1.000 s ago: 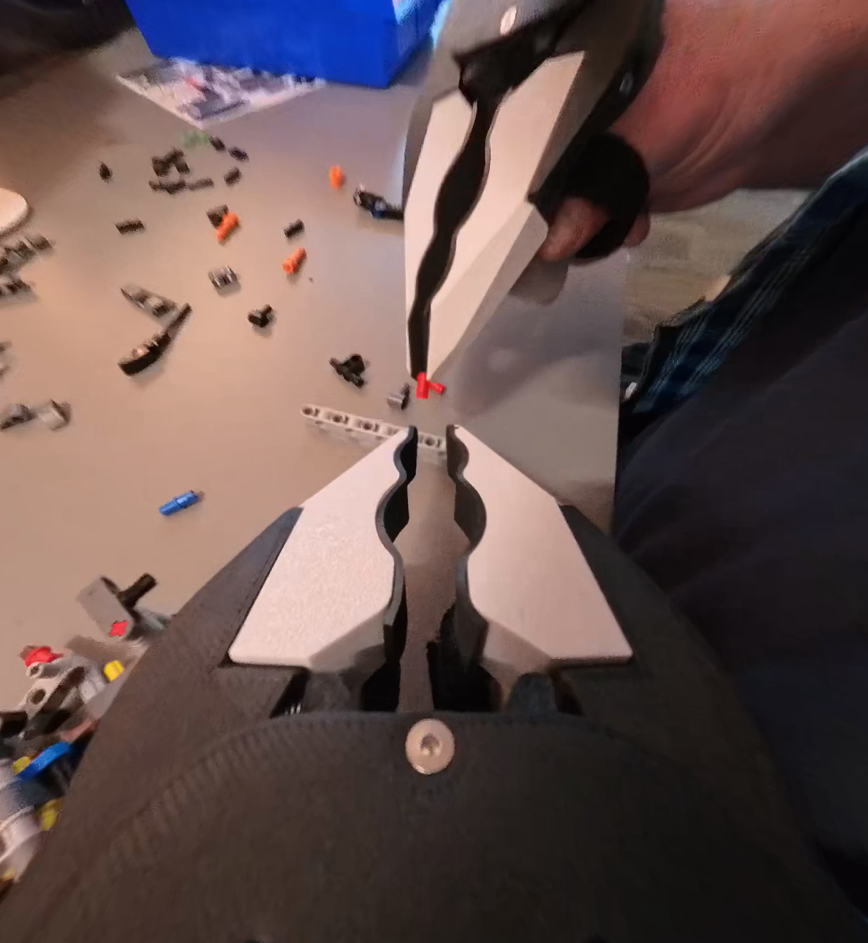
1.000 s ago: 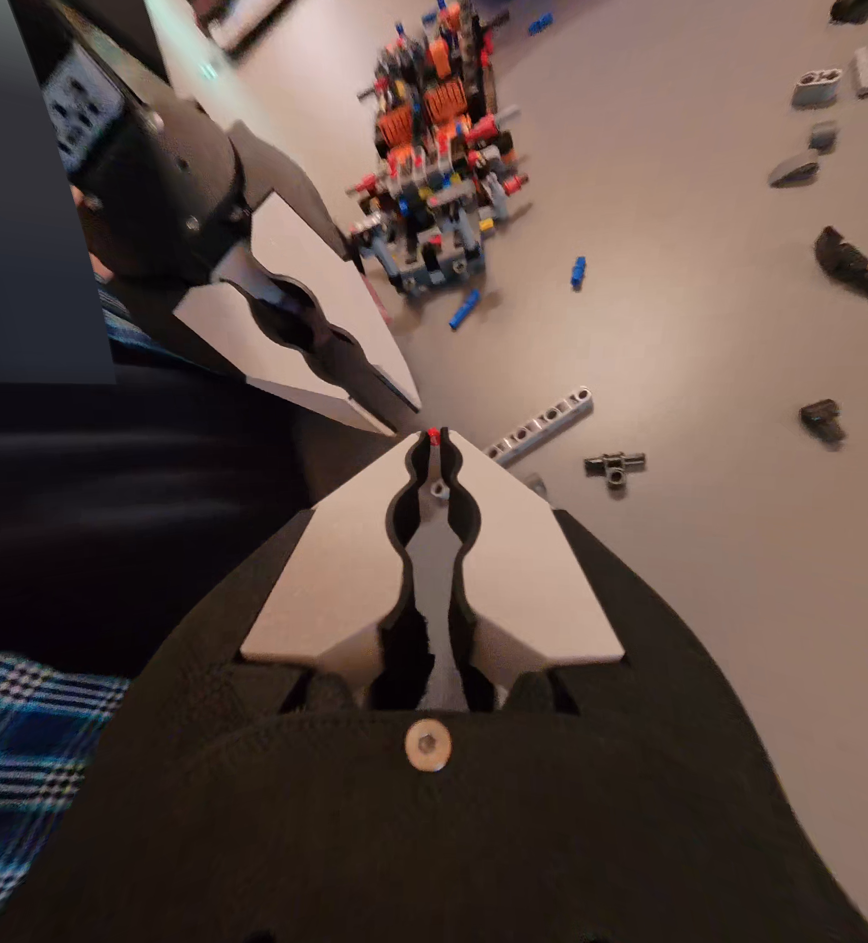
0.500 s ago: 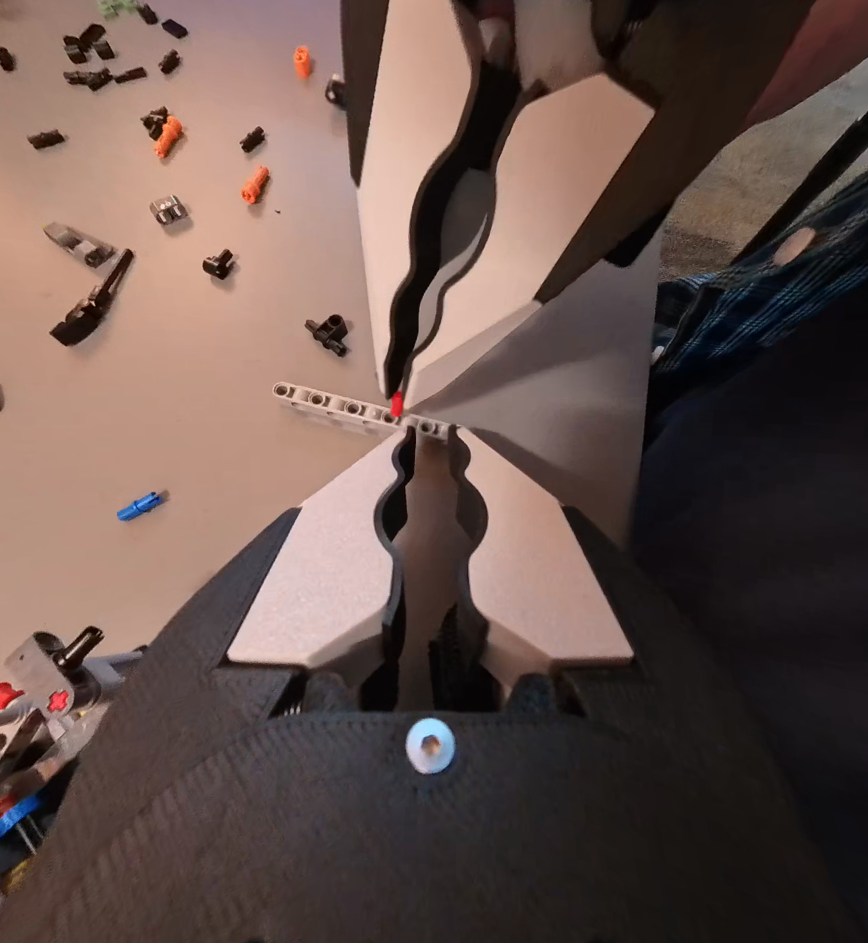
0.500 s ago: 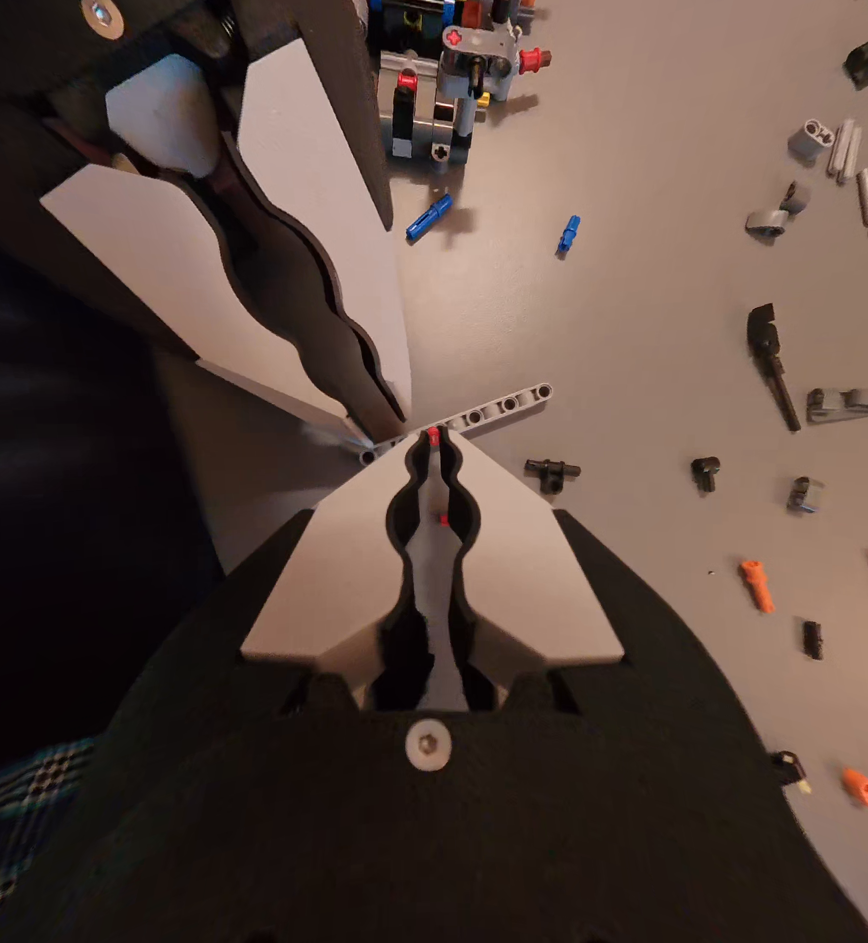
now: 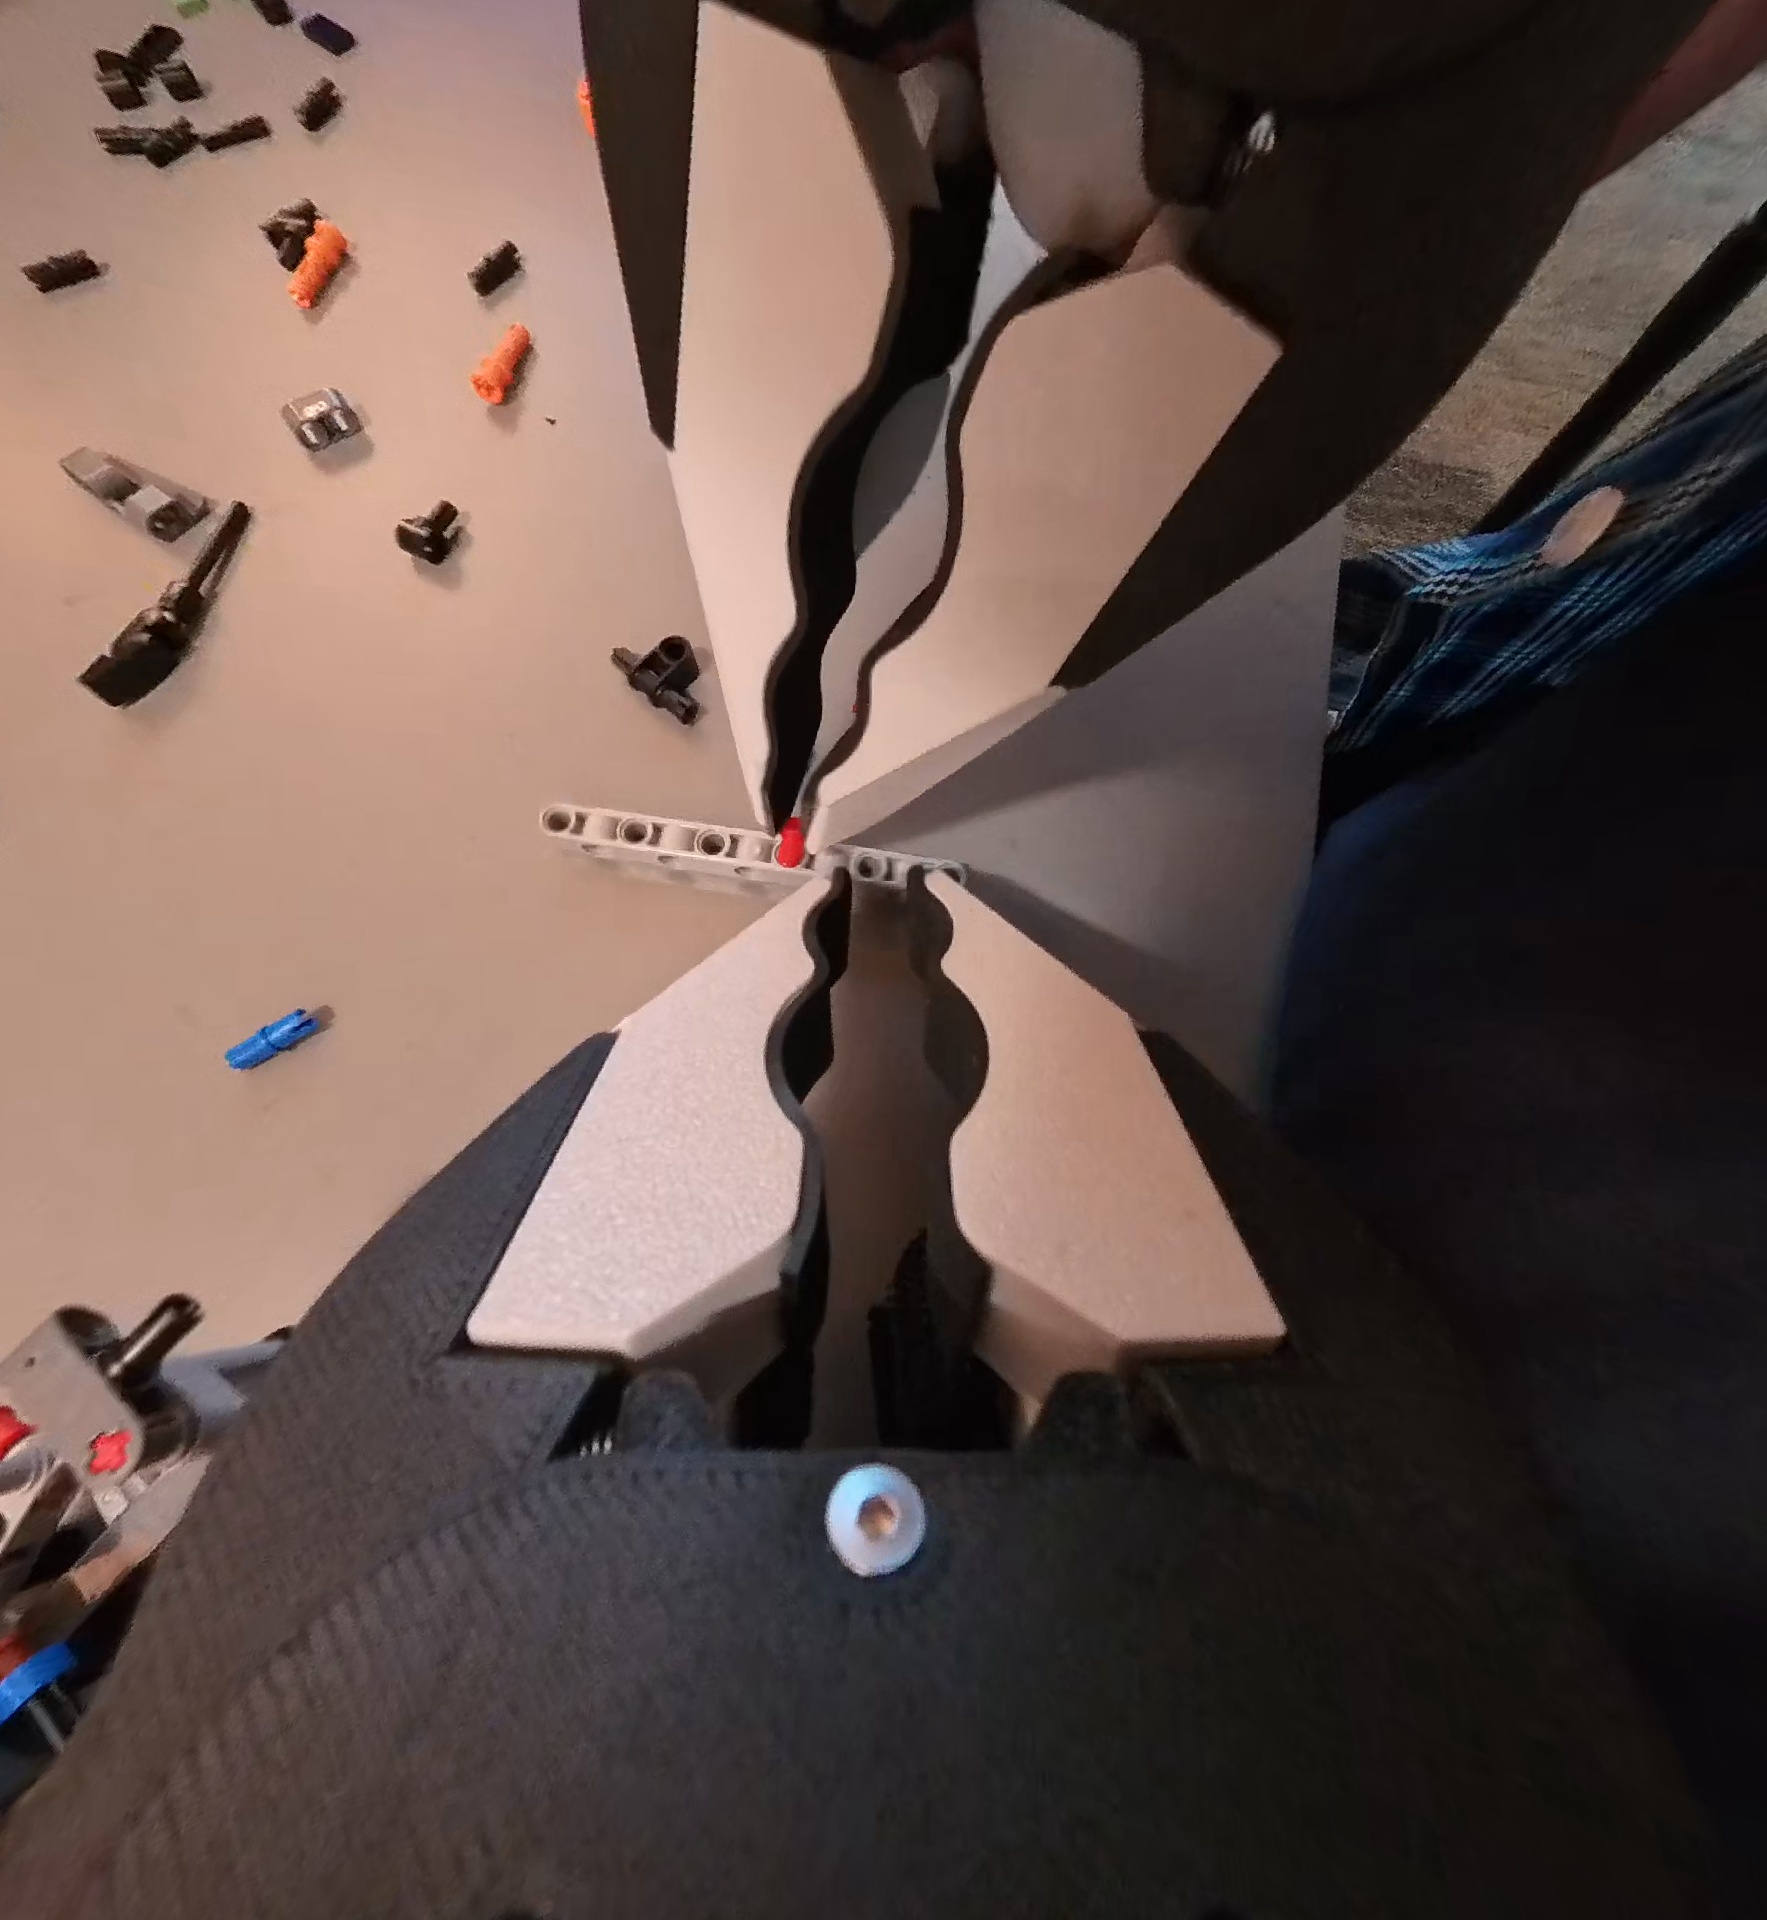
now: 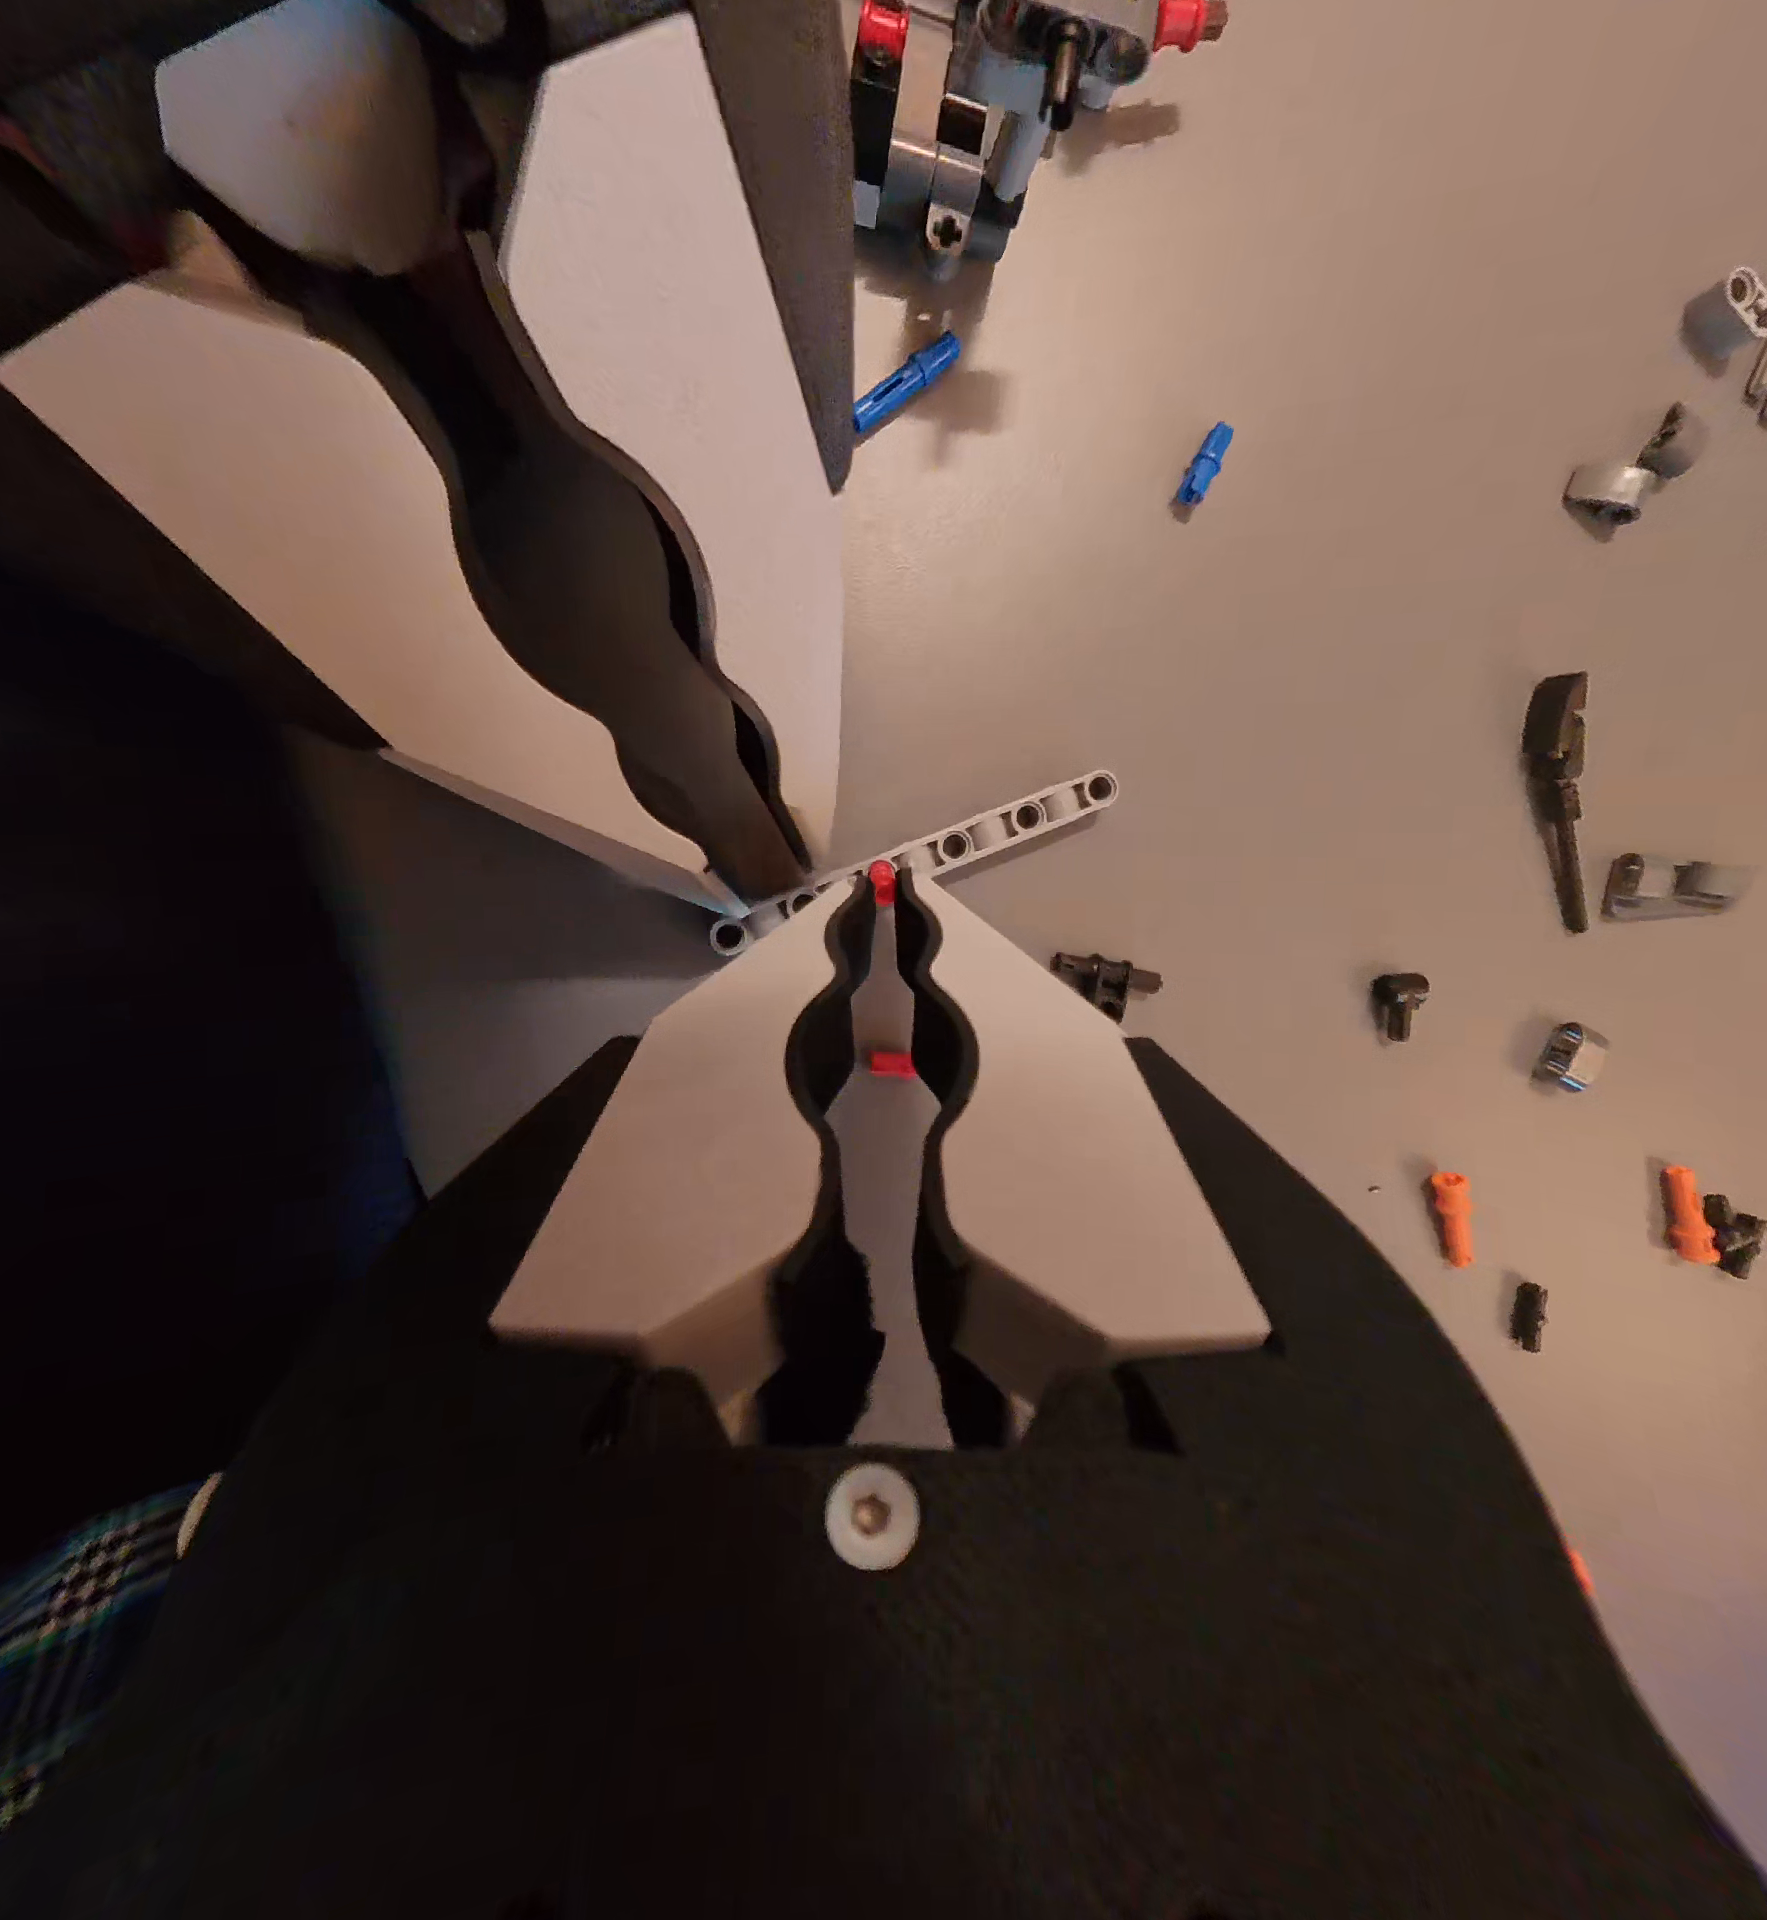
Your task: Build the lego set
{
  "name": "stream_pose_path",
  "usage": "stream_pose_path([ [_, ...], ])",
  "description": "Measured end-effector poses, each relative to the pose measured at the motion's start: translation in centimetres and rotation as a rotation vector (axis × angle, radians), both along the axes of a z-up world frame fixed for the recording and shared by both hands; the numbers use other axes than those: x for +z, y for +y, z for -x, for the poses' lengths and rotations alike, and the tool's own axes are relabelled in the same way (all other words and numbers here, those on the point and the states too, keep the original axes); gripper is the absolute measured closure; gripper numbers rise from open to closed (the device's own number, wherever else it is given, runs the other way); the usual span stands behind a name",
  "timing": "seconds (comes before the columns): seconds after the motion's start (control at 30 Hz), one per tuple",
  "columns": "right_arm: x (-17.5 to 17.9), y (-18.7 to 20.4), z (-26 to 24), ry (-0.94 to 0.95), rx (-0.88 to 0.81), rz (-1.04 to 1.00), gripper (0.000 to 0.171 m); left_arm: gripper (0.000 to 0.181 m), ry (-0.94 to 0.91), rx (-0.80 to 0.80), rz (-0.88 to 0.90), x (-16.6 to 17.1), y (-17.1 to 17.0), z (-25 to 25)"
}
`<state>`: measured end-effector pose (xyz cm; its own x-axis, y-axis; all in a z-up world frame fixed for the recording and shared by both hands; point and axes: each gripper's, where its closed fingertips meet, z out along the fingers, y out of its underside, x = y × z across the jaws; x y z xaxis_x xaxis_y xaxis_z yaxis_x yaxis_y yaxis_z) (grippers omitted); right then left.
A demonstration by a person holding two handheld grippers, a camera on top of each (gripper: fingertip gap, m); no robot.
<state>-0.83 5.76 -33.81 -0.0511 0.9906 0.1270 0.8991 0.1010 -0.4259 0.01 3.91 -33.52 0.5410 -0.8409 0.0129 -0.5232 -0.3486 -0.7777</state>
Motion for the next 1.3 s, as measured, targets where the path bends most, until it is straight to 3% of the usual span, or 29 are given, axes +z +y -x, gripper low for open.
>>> stream_pose_path([
  [0.37,0.0,-0.1,0.3,-0.009,0.007,0.008,0.169,0.181,0.01,0.055,-0.011,0.0,1.3,0.6],
  [1.3,0.2,-0.2,0.6,-0.013,0.021,0.047,0.17,0.181,0.019,0.067,0.046,-0.6,1.4,0.6],
])
